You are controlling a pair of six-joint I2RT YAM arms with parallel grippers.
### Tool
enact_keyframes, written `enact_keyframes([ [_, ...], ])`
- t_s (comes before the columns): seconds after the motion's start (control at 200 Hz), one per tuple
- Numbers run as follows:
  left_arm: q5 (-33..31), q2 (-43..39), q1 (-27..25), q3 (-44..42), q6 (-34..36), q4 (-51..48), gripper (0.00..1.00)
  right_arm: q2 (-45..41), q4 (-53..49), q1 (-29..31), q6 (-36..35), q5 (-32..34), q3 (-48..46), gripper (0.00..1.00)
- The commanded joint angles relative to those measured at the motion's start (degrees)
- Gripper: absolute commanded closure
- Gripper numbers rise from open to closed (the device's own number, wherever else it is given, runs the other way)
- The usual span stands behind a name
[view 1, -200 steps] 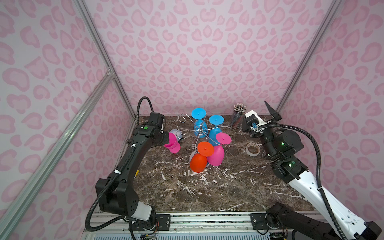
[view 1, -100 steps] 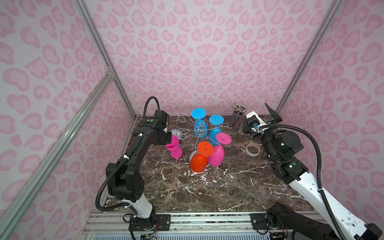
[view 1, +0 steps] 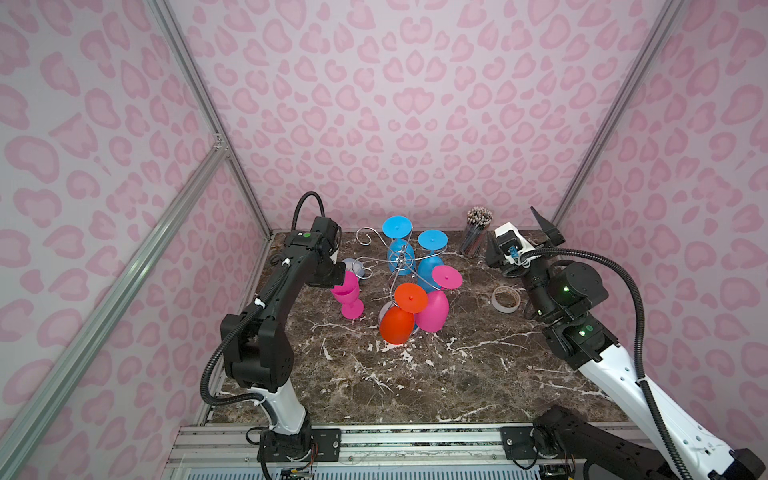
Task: Take the wine glass off the wine glass rack
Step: 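Lower the magenta glass upright onto the table and open the left gripper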
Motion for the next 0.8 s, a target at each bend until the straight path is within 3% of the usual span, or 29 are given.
enact_keyframes([
  [0.0,-0.9,1.1,-0.2,1.8,1.3,-2.5,0.97,-0.2,1.0,0.0,1.1,-0.3,-0.3,0.01],
  [0.795,-2.6,5.9,-2.5,6.8,2.5,-5.6,0.94,-1.3,0.0,0.0,1.9,-0.1,-1.0,0.01],
])
